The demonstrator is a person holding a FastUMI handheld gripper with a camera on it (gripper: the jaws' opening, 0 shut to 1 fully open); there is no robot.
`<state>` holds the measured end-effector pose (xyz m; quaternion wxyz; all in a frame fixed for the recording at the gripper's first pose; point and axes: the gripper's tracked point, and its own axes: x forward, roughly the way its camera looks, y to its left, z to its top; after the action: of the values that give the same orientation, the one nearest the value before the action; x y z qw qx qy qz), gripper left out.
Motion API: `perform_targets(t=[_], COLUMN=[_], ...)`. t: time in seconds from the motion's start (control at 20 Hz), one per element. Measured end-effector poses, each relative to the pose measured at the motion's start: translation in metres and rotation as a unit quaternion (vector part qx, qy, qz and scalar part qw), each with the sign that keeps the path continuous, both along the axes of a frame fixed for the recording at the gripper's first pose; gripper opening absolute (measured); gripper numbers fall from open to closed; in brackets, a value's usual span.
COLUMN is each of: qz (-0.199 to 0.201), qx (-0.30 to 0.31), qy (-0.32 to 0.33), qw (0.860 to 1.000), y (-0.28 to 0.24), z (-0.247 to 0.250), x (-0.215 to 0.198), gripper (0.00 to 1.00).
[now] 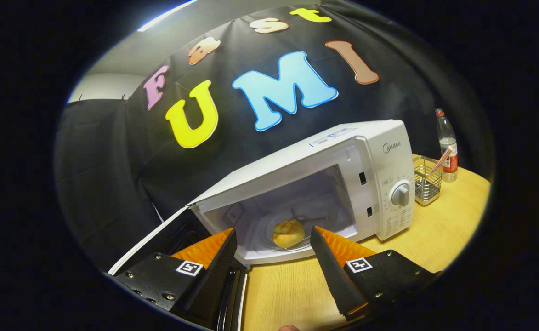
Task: Open the microwave, put the food inside, and close the microwave door.
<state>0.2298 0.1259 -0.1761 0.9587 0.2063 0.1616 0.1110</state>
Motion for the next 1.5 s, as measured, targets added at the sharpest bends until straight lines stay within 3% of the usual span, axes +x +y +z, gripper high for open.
perform_targets(t=[0.7, 1.1, 1.5], qz=[0.041, 0.126, 0.226], qx=[-0.051, -0.076, -0.090], qy=[-0.066, -0.088, -0.106], qw=[0.996, 0.985, 0.964], y=[0.004, 0.067, 0.146], z=[0.080, 0.093, 0.098], x=[-0.138, -0.211, -0.266], gripper=[0.97, 0.97, 0.97])
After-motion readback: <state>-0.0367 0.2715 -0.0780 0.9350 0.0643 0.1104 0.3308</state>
